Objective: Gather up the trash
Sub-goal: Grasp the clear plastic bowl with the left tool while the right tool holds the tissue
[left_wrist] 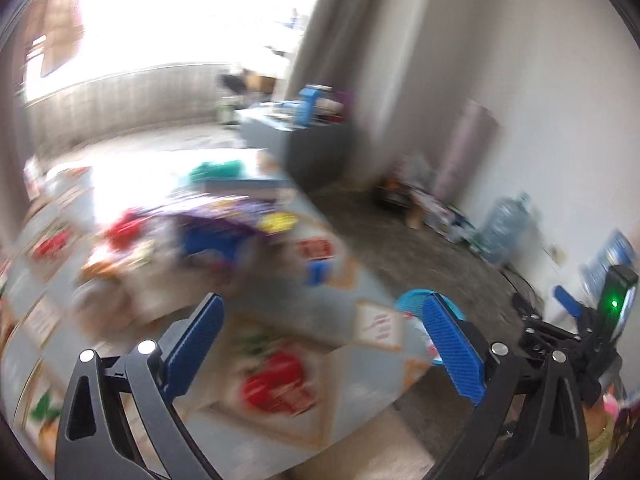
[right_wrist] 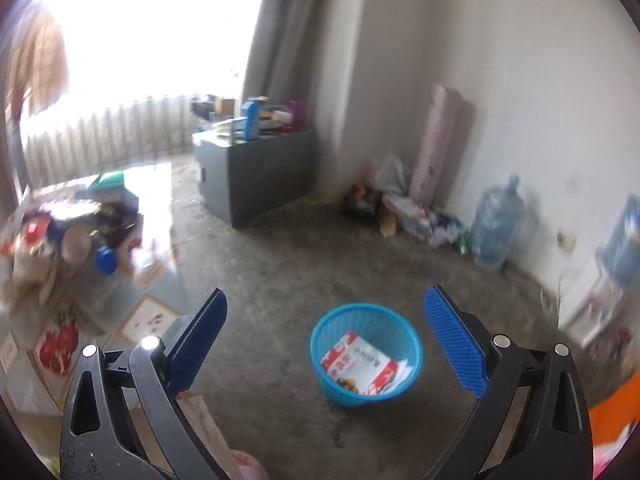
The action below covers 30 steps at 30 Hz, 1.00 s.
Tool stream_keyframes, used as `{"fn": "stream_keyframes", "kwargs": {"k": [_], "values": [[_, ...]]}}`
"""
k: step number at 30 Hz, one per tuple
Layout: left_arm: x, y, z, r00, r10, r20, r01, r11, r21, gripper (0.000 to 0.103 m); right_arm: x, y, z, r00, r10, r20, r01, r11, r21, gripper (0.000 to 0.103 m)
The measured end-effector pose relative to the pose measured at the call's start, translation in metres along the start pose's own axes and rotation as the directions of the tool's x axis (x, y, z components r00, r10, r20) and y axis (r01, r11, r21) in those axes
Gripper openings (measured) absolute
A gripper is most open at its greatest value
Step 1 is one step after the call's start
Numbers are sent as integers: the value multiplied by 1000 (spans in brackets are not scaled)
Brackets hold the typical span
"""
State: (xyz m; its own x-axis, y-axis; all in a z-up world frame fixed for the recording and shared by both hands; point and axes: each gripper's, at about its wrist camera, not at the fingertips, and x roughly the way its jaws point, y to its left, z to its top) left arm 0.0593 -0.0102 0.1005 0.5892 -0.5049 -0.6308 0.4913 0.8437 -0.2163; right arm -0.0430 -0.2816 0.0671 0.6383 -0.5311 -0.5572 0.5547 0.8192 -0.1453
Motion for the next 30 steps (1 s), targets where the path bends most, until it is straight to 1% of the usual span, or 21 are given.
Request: {"fn": "stream_keyframes", "kwargs": {"k": [2, 4, 6, 7, 8, 9, 12, 14, 15, 18, 19, 21, 23, 25, 26, 28, 29, 30], "values": [[-17, 30, -16, 999, 45, -3, -45, 997, -62, 97, -4, 14, -1, 998, 49, 24, -49, 998, -31, 95], [-32, 57, -28, 996, 89, 7, -88, 987, -132, 97, -4, 20, -1, 988, 155, 18, -155, 988, -23, 95], [-46, 81, -39, 991, 135, 21, -129, 972, -194, 97, -5, 26, 1, 962, 273, 12, -273, 962, 4, 95], [-53, 92, -44, 988, 152, 25, -144, 966, -216, 97, -8, 30, 4, 940, 341, 20, -341, 940, 17, 95], [-58, 100, -48, 987, 159, 31, -148, 962, -228, 97, -10, 34, 6, 927, 375, 26, -376, 926, 25, 95], [-63, 108, -51, 986, 161, 41, -147, 958, -245, 97, -11, 39, 9, 918, 397, 28, -397, 917, 31, 95], [-69, 129, -51, 984, 167, 62, -144, 950, -277, 97, -16, 58, 17, 896, 444, 32, -445, 895, 31, 95], [-67, 136, -47, 986, 152, 73, -126, 952, -279, 97, -19, 70, 21, 872, 488, 27, -489, 872, 36, 95], [-66, 140, -46, 985, 153, 78, -126, 953, -276, 97, -19, 77, 24, 856, 516, 25, -517, 855, 41, 95], [-57, 148, -37, 981, 169, 97, -140, 956, -256, 97, -23, 98, 26, 823, 568, 19, -568, 822, 43, 94], [-53, 149, -34, 978, 180, 102, -150, 957, -247, 97, -23, 107, 28, 813, 582, 16, -582, 812, 40, 89], [-45, 149, -29, 975, 190, 113, -163, 963, -214, 97, -22, 125, 31, 798, 603, 2, -602, 798, 26, 84], [-36, 148, -27, 971, 206, 125, -183, 968, -173, 97, -16, 146, 34, 782, 622, -26, -622, 783, 13, 75], [-25, 149, -25, 965, 234, 118, -216, 966, -146, 96, -11, 165, 35, 765, 641, -60, -642, 767, 4, 70], [-20, 151, -25, 962, 249, 113, -233, 963, -132, 91, -7, 175, 35, 759, 647, -75, -648, 761, 0, 66], [-7, 154, -24, 953, 288, 98, -278, 955, -103, 86, 2, 197, 33, 742, 662, -107, -667, 745, -16, 60], [-2, 156, -25, 950, 296, 94, -287, 953, -98, 81, 6, 204, 32, 735, 668, -120, -674, 738, -21, 59], [3, 159, -25, 950, 299, 87, -291, 952, -94, 79, 10, 215, 32, 726, 674, -139, -683, 730, -26, 54]]}}
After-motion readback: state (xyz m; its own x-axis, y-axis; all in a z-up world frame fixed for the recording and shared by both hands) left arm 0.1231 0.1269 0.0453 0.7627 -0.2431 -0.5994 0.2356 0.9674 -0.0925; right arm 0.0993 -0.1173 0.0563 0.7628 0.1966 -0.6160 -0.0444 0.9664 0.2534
